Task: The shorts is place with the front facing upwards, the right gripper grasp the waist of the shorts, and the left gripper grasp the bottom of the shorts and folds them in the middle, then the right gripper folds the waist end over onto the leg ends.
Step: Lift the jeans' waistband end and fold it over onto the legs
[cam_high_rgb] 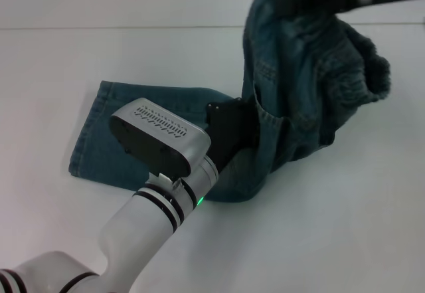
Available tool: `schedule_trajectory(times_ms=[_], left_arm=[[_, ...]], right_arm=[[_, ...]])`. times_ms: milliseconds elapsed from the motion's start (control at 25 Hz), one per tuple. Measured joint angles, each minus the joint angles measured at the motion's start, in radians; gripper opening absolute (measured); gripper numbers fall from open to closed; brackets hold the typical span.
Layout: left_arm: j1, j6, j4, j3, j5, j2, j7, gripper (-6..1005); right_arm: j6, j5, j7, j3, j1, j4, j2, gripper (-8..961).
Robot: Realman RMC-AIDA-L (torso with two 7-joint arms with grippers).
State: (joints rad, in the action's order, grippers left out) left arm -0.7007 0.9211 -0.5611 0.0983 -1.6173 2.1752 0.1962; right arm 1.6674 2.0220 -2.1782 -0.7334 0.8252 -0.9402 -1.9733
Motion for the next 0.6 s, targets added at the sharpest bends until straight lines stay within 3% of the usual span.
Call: schedule_trajectory(times_ms=[280,600], left_arm=[[0.003,-0.005,-0.013,0.002,-0.005,0.0,0.0,1],[-0.005,-0.02,-0.026,0.003,-0.008,0.0,0.001,1]], right_arm=[[-0.082,0.105,0.022,-0.029,0.088,0.004,-0.026,105],[-0.115,0.104,0.038,-0.052,0.103,0.005,-0.028,105]])
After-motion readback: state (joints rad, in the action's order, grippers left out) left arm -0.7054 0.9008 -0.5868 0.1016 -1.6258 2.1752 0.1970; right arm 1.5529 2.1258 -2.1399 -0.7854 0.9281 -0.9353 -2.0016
